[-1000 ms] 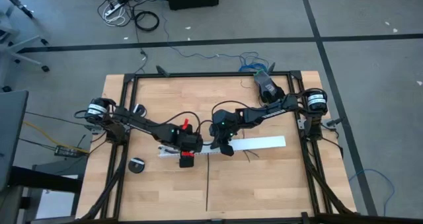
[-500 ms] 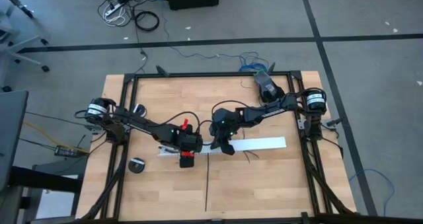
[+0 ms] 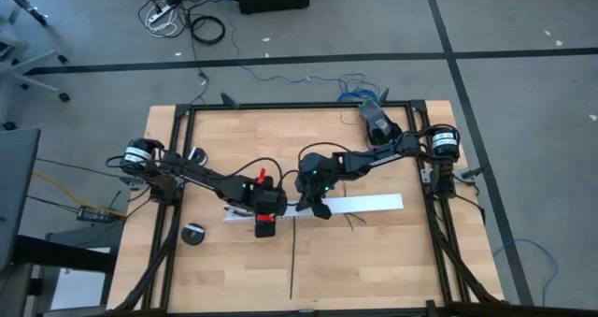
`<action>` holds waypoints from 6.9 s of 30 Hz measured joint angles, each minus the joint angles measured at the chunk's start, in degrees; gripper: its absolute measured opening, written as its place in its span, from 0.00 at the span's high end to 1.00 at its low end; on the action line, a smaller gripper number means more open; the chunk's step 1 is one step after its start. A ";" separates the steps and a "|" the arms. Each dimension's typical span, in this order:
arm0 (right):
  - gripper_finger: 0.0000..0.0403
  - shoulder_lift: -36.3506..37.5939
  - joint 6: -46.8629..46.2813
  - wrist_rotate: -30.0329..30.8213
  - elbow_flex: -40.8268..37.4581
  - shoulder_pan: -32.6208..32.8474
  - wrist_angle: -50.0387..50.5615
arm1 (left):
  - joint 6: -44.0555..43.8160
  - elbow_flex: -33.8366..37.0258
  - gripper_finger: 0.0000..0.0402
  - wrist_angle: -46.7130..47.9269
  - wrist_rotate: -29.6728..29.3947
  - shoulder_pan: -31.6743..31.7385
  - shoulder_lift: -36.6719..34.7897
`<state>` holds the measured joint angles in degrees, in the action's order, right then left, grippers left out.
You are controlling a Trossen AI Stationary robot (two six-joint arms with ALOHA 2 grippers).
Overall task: Ziptie cables
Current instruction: Close the lid on the cable duct
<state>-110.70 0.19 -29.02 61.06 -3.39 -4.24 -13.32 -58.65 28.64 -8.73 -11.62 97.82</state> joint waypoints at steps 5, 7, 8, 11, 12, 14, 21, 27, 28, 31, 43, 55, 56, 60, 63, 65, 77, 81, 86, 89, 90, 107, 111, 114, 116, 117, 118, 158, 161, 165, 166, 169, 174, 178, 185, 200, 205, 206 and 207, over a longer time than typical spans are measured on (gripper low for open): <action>1.00 -1.00 0.09 -0.22 0.29 -0.10 -0.44 | 1.22 0.00 0.37 -1.20 -0.49 0.00 0.00; 1.00 -2.79 0.08 -1.32 1.34 -0.20 -0.88 | 1.26 0.00 0.37 -1.20 -0.61 0.00 0.00; 1.00 -3.94 0.07 -2.27 2.13 -0.24 -0.89 | 1.27 0.00 0.37 -0.99 -0.60 0.00 0.00; 1.00 -6.06 0.34 -4.22 3.98 -0.35 -1.23 | 1.23 0.00 0.37 -0.05 -0.54 -0.02 0.00; 1.00 -6.14 0.61 -4.04 4.24 -0.32 -1.26 | 1.11 0.00 0.37 0.07 -0.55 -0.02 0.00; 1.00 -6.20 1.06 -3.58 4.85 -0.47 -0.97 | 1.05 -0.02 0.37 0.09 -0.57 -0.02 0.00; 1.00 -7.07 1.59 -4.28 6.19 -1.32 0.27 | 1.07 -0.02 0.37 0.37 -1.01 0.00 0.00; 1.00 -6.96 2.07 -3.80 6.36 -1.35 2.39 | 1.07 -0.15 0.36 1.05 -1.92 -0.01 0.00; 1.00 -6.95 2.06 -3.79 6.36 -1.35 2.54 | 1.07 -0.18 0.35 1.16 -1.93 0.00 0.00; 1.00 -6.92 2.06 -3.82 6.36 -1.37 3.17 | 1.03 -0.60 0.33 2.40 -2.08 0.00 0.00; 1.00 -6.83 0.00 -5.83 6.40 -1.22 5.17 | 1.21 -0.52 0.25 7.98 -0.07 0.74 -0.76; 1.00 -6.81 -1.47 -5.99 6.40 -1.17 5.56 | -1.71 6.89 0.25 0.94 2.23 0.72 -5.22; 1.00 -6.81 -1.49 -6.14 6.40 -1.17 5.56 | -1.77 7.32 0.25 0.50 2.40 0.72 -5.29; 1.00 -6.81 -2.12 -6.83 6.40 -1.17 5.55 | -1.83 8.01 0.26 -0.58 3.41 0.72 -5.31; 1.00 -6.81 -2.36 -6.96 6.40 -0.98 5.54 | -1.15 8.02 0.30 -0.75 3.45 0.72 -5.31; 1.00 -6.81 -2.59 -6.99 6.40 -0.84 5.54 | -0.83 8.02 0.36 -1.00 3.48 0.72 -5.31; 1.00 -6.81 -1.68 -8.26 6.22 -0.60 5.12 | -0.14 8.11 0.53 -3.01 3.43 0.68 -5.35; 1.00 -6.88 -1.21 -9.36 6.16 -1.11 5.12 | -0.11 8.17 0.51 -3.69 3.34 0.66 -5.31; 1.00 -6.90 -1.23 -9.88 6.12 -0.86 5.64 | 0.95 8.20 0.43 -4.49 3.08 0.63 -5.21; 1.00 -6.90 -1.23 -9.88 6.12 -0.71 6.04 | 1.32 8.22 0.36 -5.46 2.86 0.64 -5.18; 1.00 -6.90 -1.23 -9.89 6.12 -0.67 6.07 | 1.51 8.22 0.34 -6.75 2.56 0.66 -5.18; 1.00 -6.88 -0.51 -10.75 6.14 -0.58 7.24 | 3.72 8.04 0.24 -8.72 4.98 0.63 -4.07; 1.00 -6.88 -0.49 -10.75 6.14 -0.58 7.24 | 3.45 7.91 0.24 -9.21 5.19 0.37 -4.07; 1.00 -6.88 -0.32 -10.75 6.14 -0.70 7.24 | 3.96 7.91 0.24 -10.16 5.51 0.37 -4.07; 1.00 -6.88 -0.34 -11.11 6.14 -0.94 7.24 | 4.07 7.91 0.24 -10.82 5.64 0.35 -4.07; 1.00 -6.88 -0.35 -11.15 6.14 -0.95 7.23 | 4.11 7.91 0.24 -10.90 5.66 0.35 -4.07; 1.00 -6.88 -0.34 -11.13 6.14 -0.95 7.22 | 4.24 7.91 0.24 -11.14 5.68 0.35 -4.07; 1.00 -7.03 -0.10 -11.41 6.01 -1.13 4.41 | 7.98 8.07 0.40 -15.54 6.64 0.42 -2.67; 1.00 -7.06 -0.07 -11.78 6.01 -1.19 3.57 | 7.98 8.07 0.40 -15.61 6.60 0.42 -2.67; 1.00 -7.07 -0.05 -11.78 6.01 -1.28 3.40 | 8.03 8.07 0.40 -15.65 6.51 0.42 -2.67; 1.00 -7.07 -0.05 -11.78 6.01 -1.32 3.20 | 8.05 8.07 0.40 -15.65 6.49 0.42 -2.67; 1.00 -7.09 -0.05 -11.80 6.01 -1.48 2.94 | 8.27 8.07 0.40 -15.69 6.47 0.42 -2.67; 1.00 -7.14 -0.05 -11.93 6.03 -1.90 2.71 | 8.46 8.07 0.40 -15.74 6.39 0.42 -2.67; 1.00 -7.16 -0.03 -11.87 6.03 -2.17 2.54 | 8.52 8.07 0.41 -15.85 6.29 0.42 -2.67; 1.00 -7.18 0.11 -11.11 6.08 -2.26 2.46 | 8.85 8.13 0.41 -16.64 6.04 0.42 -2.60; 1.00 -10.71 -0.53 -14.47 8.47 -2.51 2.15 | 10.33 8.13 0.41 -17.29 5.01 0.38 -2.56; 1.00 -11.61 -0.18 -14.65 9.98 -2.37 2.59 | 11.37 8.13 0.41 -17.31 4.98 0.39 -2.56; 1.00 -11.67 -0.11 -14.34 10.42 -2.33 2.75 | 11.56 8.13 0.41 -17.35 4.96 0.37 -2.56; 1.00 -11.75 -0.07 -14.14 10.86 -2.31 2.81 | 11.65 8.13 0.41 -17.37 4.96 0.38 -2.56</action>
<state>-122.46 0.12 -43.15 71.91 -5.69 -1.43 -1.67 -50.52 11.27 -3.77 -11.23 95.26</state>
